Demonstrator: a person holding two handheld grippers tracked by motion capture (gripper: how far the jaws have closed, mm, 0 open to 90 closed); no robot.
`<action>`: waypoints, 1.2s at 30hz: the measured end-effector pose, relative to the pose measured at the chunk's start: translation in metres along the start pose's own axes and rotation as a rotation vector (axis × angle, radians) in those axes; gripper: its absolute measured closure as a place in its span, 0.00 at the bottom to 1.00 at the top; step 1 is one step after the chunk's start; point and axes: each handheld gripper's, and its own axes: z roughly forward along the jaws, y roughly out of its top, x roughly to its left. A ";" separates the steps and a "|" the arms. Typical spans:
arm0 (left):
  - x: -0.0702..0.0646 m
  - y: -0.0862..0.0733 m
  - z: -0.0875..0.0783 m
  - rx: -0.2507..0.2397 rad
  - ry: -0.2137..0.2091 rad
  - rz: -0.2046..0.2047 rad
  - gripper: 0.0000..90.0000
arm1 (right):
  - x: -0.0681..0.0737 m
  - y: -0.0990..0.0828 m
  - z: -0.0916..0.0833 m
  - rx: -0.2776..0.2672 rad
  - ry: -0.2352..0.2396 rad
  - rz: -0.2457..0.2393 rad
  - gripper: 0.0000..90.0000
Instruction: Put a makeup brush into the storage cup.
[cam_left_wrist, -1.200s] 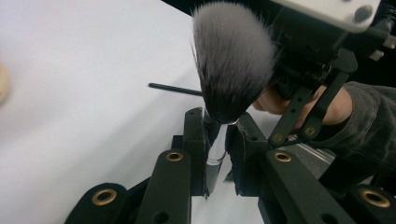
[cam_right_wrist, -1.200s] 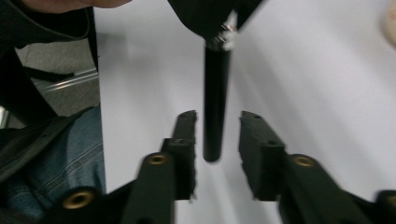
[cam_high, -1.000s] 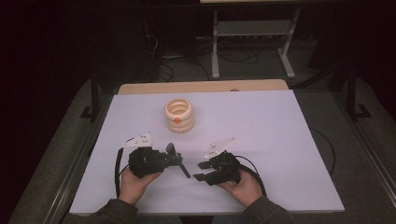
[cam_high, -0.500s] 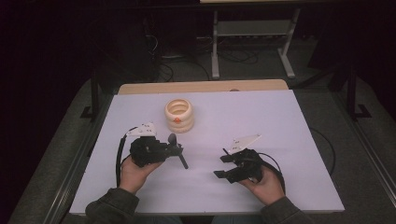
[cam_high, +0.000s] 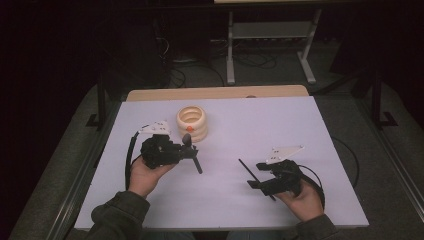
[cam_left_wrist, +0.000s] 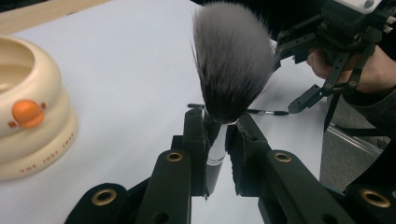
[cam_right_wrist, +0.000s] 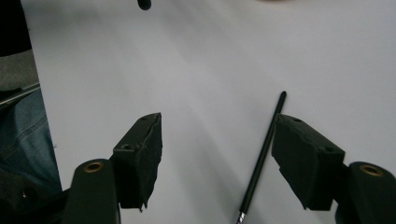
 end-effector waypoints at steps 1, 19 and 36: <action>0.001 0.002 0.000 -0.001 -0.003 -0.002 0.86 | 0.000 0.000 0.000 0.000 0.000 0.000 0.35; 0.006 0.037 0.003 0.054 0.031 0.030 0.86 | -0.018 -0.017 -0.021 -0.032 -0.041 0.071 0.30; 0.020 0.063 -0.004 0.052 0.064 0.017 0.86 | -0.020 -0.016 -0.024 -0.053 -0.050 0.088 0.25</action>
